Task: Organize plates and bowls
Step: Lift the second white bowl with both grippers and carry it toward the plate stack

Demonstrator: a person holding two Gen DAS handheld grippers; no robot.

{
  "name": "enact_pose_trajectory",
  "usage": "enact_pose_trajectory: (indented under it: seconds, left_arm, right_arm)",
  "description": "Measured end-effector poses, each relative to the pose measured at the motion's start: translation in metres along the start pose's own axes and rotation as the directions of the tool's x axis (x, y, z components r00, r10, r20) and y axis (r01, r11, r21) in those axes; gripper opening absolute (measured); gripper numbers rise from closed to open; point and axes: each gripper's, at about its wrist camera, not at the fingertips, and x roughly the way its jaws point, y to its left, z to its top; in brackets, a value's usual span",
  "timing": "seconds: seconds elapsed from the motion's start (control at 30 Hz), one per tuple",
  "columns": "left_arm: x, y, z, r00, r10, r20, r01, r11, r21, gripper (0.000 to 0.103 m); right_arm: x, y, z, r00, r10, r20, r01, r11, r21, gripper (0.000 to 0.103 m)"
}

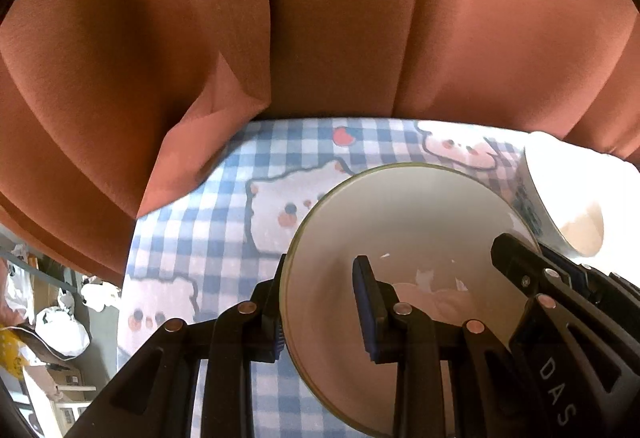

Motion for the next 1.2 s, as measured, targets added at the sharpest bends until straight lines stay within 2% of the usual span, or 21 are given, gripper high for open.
enact_pose_trajectory:
  seconds: [0.73,0.93,1.2]
  left_arm:
    - [-0.047,-0.055,-0.081,0.999,-0.032,-0.032,0.034,0.998,0.048,0.028]
    - [-0.073,-0.076,-0.105,1.0,-0.026,-0.002,0.026,0.999,0.023,0.028]
    - [-0.109,-0.111,-0.13,1.0,0.007,0.025,-0.007,1.0,-0.008,0.028]
  right_arm:
    - [-0.066,-0.059,-0.081,0.999,-0.031,-0.035,0.033,0.998,0.045,0.018]
    - [-0.087,-0.079,-0.097,1.0,-0.023,-0.022,0.024,0.999,0.04,0.018]
    - [-0.118,-0.114,-0.117,1.0,0.027,-0.004,-0.027,1.0,0.015,0.018]
